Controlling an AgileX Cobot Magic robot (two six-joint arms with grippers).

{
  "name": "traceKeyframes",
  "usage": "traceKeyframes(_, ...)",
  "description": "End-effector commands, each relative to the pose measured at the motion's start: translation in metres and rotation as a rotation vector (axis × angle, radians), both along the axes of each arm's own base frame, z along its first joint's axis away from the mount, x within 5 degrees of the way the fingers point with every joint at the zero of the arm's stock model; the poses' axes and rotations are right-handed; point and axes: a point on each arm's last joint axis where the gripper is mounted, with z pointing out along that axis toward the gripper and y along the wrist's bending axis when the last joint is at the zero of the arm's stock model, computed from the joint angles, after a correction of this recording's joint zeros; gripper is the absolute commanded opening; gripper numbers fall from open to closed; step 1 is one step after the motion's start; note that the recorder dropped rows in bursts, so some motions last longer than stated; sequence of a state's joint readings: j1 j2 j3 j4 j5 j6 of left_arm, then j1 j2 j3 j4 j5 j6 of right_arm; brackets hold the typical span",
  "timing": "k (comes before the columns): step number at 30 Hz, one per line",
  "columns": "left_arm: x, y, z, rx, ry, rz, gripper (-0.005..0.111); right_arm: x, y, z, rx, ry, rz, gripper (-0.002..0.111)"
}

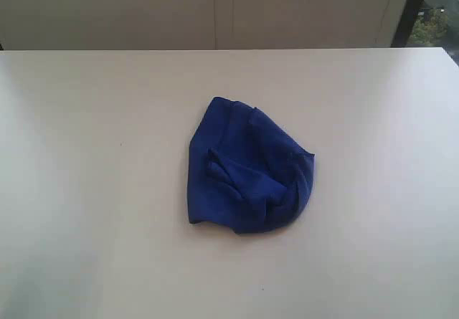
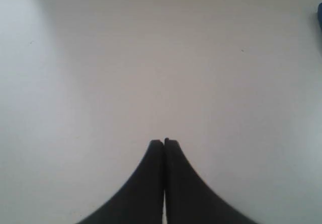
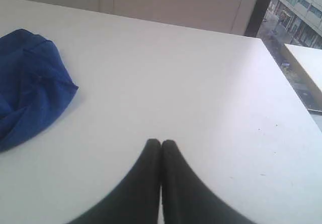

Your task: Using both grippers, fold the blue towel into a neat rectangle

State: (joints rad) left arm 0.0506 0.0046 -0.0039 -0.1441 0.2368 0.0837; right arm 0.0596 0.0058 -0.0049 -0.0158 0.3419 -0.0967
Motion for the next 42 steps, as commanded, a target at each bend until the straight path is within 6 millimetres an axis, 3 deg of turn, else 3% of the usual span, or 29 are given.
traceKeyframes(1,0.0,0.0,-0.001,-0.004,-0.002,0.001,0.0,0.0,0.0,0.0,0.001,-0.016,-0.003,0.0)
traceKeyframes(5,0.0,0.0,0.001,-0.003,-0.02,0.005,0.0,0.001,0.0,0.003,0.003,-0.054,-0.003,0.0)
traceKeyframes(11,0.004,0.004,0.016,0.005,-0.192,0.043,0.0,0.003,0.0,0.025,0.017,-0.295,0.001,0.0)
traceKeyframes(16,0.005,0.004,0.019,0.006,-0.225,0.05,0.0,0.002,0.0,0.036,0.024,-0.417,0.003,0.0)
traceKeyframes(42,0.005,0.006,0.028,-0.037,-0.299,0.073,0.0,-0.002,0.0,0.049,0.063,-0.564,-0.001,0.0)
